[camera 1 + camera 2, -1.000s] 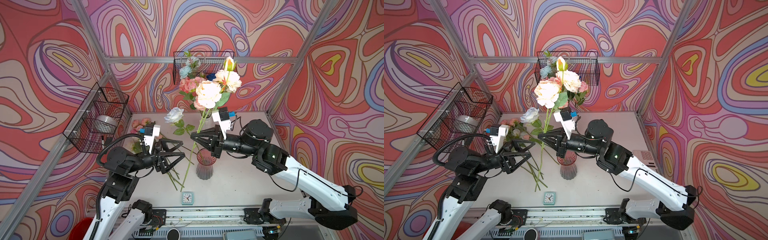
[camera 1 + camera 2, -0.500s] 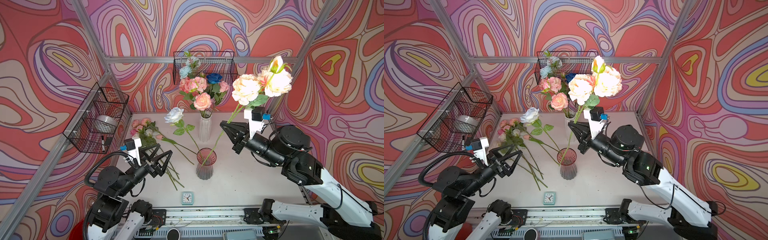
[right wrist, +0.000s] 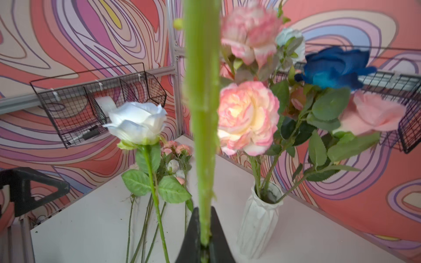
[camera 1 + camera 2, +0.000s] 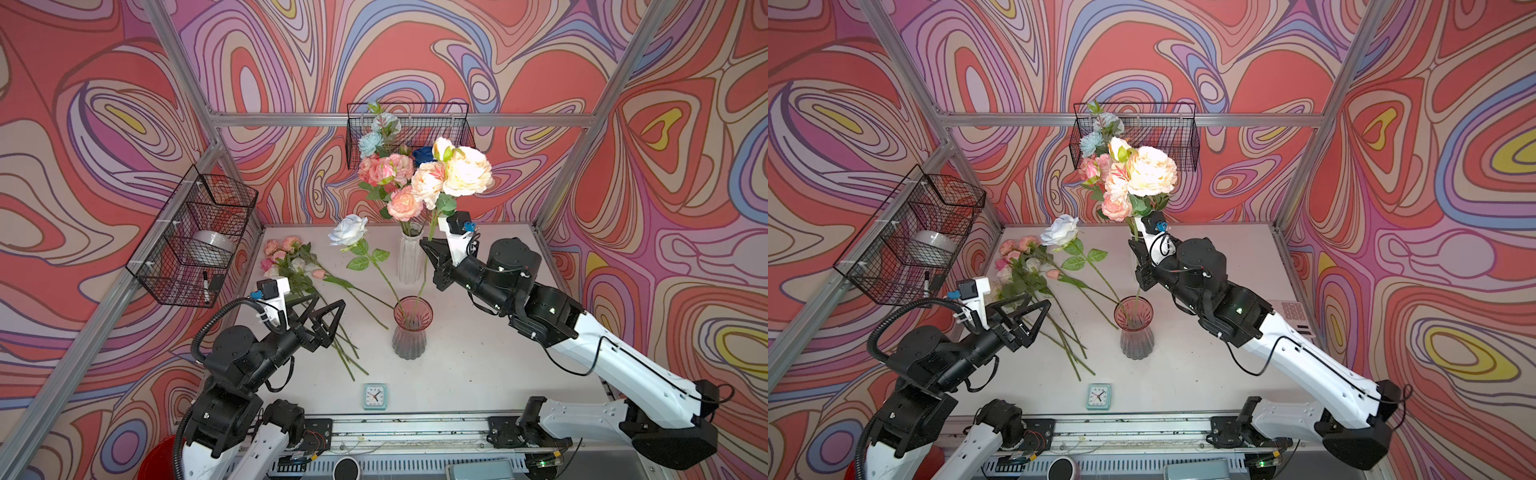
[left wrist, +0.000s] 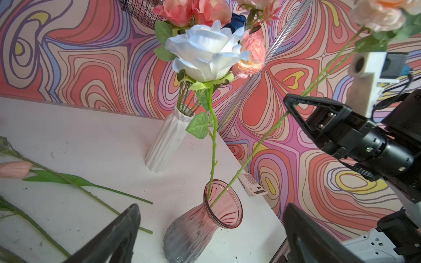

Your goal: Arrange the flowers into the vase

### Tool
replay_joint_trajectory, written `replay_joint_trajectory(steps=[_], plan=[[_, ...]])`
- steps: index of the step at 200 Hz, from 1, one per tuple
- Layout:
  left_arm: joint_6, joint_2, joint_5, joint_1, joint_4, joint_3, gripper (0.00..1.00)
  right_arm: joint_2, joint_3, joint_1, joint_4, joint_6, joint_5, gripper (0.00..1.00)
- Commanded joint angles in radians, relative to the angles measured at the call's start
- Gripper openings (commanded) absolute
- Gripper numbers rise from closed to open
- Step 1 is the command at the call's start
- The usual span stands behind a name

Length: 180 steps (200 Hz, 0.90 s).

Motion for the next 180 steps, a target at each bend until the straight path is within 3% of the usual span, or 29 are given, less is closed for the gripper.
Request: replay_joint_trajectory(steps=[1,24,52,62,77,147,180], plan=[[-0.011,0.013,-0.014,-0.004,-0.030,-0.020,1.00,0.016,-0.059,-0.034,0.021,0.093,-0.064,0.00],[-0.025,0.025,-0.038,-0.004,-0.054,-0.029,1.00,0.039,-0.084,-0.036,-0.011,0.134,-0.081,0.00],[-0.051,0.039,-0.074,-0.003,-0.080,-0.042,1.00,0.031,-0.093,-0.035,-0.052,0.175,-0.073,0.41],[-0.063,0.047,-0.086,-0.003,-0.086,-0.047,1.00,0.021,-0.094,-0.036,-0.062,0.186,-0.071,0.51],[-0.076,0.065,-0.107,-0.003,-0.103,-0.046,1.00,-0.001,-0.101,-0.036,-0.068,0.201,-0.066,0.58],[-0.137,0.153,-0.256,-0.001,-0.181,-0.055,0.88,-0.162,-0.168,-0.035,-0.048,0.244,-0.096,0.63],[-0.173,0.273,-0.260,0.037,-0.176,-0.074,0.71,-0.257,-0.215,-0.036,-0.045,0.264,-0.089,0.61]])
